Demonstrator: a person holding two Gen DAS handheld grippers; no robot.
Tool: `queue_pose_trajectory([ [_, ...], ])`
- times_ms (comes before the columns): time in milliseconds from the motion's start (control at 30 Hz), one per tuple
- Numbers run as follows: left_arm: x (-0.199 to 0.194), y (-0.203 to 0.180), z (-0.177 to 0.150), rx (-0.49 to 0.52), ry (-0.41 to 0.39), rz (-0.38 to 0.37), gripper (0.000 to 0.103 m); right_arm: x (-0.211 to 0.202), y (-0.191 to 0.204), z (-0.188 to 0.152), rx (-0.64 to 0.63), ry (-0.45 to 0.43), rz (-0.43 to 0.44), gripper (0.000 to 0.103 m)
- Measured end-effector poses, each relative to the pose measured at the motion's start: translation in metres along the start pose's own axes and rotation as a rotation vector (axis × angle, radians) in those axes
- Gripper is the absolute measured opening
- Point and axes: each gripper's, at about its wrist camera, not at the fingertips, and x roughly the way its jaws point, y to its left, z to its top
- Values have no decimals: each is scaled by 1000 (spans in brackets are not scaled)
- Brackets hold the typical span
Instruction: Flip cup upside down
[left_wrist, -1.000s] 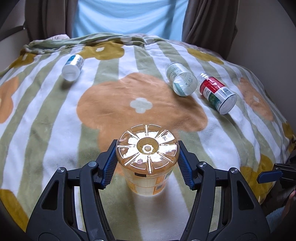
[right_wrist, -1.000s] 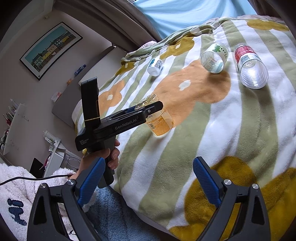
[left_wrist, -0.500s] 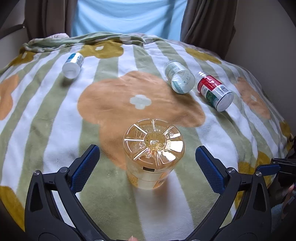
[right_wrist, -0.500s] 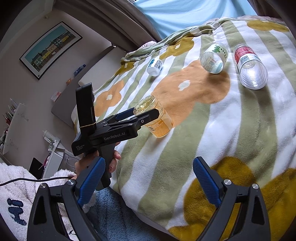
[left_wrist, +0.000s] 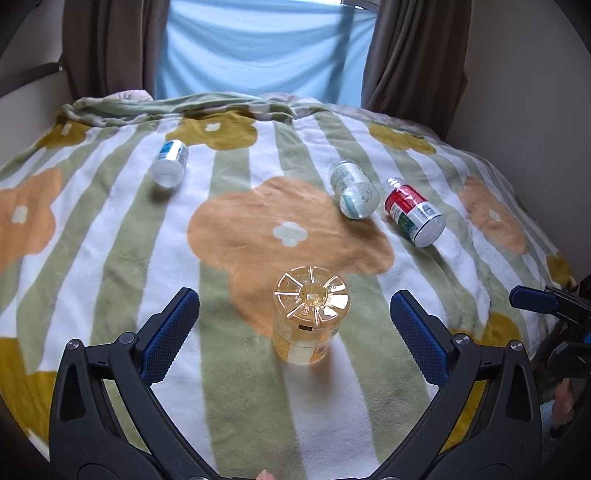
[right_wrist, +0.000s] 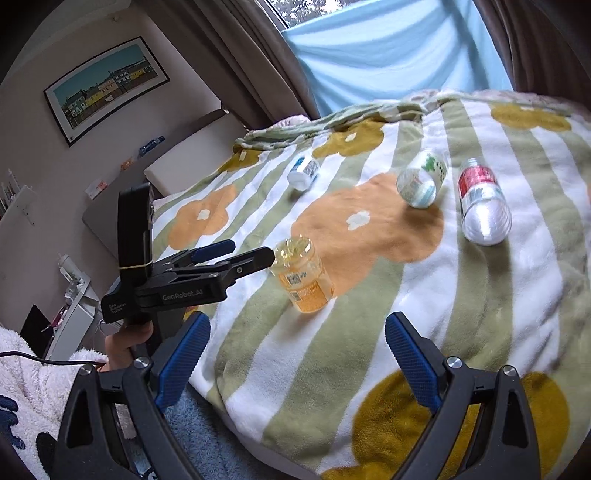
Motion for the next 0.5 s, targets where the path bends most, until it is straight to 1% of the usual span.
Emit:
queue_pose_trajectory([
  [67, -30, 2, 10, -6, -48, 7, 103, -17, 26, 13, -64, -82, -80, 95],
  [133, -59, 4, 19, -9, -94, 14, 103, -33, 56, 25, -123, -163, -185, 95],
  [233, -102, 9, 26, -9, -154, 31, 103, -52, 93, 37, -172, -264, -309, 95],
  [400, -154, 18, 24, -11, -229, 70, 103, -67, 126, 45, -150, -354, -503, 95],
  [500, -176, 24, 17, -14, -265, 93, 103, -72, 134, 40, -122, -389, -567, 95],
])
